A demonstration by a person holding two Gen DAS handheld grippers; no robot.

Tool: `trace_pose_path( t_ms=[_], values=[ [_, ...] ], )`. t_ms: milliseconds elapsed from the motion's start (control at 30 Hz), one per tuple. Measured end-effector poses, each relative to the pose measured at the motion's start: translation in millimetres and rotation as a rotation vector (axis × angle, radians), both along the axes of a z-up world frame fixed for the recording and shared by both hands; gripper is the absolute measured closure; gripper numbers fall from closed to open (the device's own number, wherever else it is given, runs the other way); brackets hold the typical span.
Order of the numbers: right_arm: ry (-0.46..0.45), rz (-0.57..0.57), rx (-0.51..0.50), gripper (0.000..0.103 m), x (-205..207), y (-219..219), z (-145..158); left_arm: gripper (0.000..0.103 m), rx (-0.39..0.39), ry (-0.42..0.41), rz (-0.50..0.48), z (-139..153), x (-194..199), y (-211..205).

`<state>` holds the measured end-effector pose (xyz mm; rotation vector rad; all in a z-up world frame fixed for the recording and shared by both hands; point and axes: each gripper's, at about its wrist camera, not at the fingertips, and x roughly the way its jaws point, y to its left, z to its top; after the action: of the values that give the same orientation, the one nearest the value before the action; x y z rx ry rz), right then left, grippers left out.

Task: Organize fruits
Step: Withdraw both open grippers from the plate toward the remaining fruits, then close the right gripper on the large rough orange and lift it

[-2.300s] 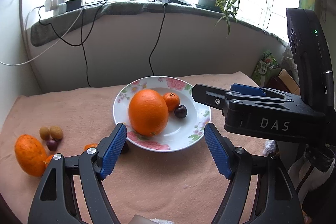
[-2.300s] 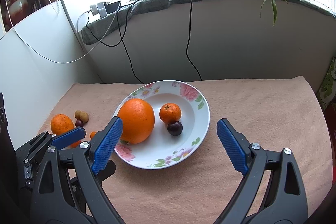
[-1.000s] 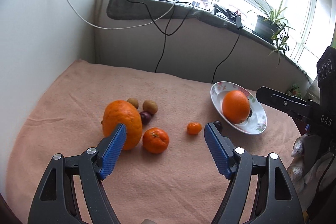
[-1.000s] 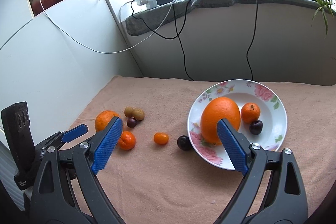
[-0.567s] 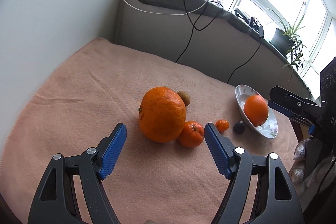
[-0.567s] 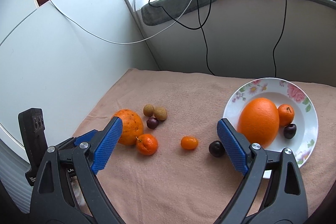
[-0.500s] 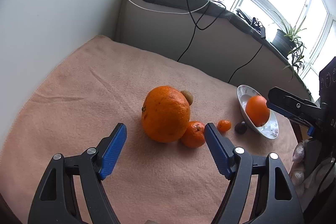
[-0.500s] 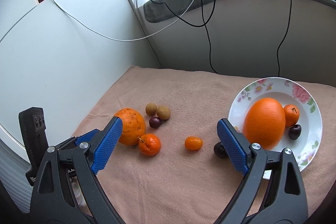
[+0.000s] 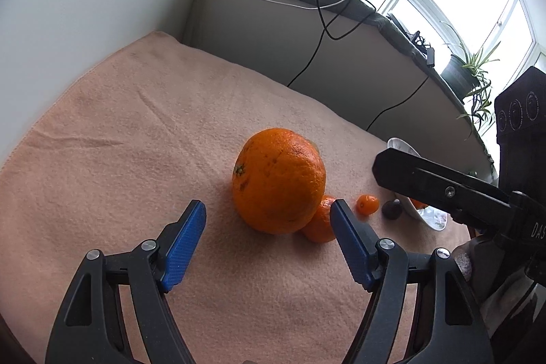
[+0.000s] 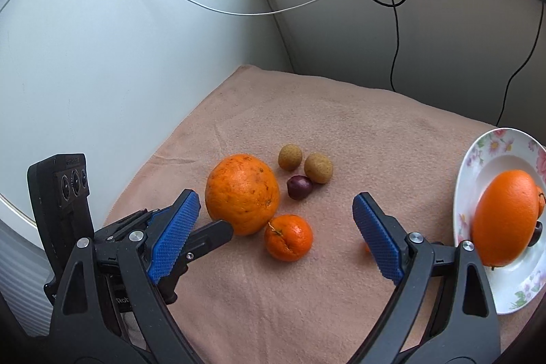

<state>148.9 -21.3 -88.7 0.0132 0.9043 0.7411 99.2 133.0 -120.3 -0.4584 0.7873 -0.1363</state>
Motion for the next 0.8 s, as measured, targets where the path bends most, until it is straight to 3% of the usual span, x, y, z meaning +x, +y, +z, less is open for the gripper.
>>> trace_pose_path(
  t_ms=[300,367,533,667,800],
  values=[
    [0.011,0.073,-0.019,0.010,4,32,-10,0.029,-0.051,0.007,-0.010,-6,9,5],
    [0.027,0.083,-0.022,0.017,7,37,-15,0.029,-0.061,0.012,-0.013,-7,10,5],
    [0.037,0.105,-0.032,0.018,10,46,-23,0.029,-0.065,0.019,-0.025,-9,14,3],
    [0.033,0.124,-0.042,0.028,9,52,-25,0.029,-0.065,0.026,-0.032,-10,17,3],
    [0.047,0.132,-0.041,0.031,13,55,-29,0.030,-0.063,0.029,-0.038,-10,20,1]
  ],
)
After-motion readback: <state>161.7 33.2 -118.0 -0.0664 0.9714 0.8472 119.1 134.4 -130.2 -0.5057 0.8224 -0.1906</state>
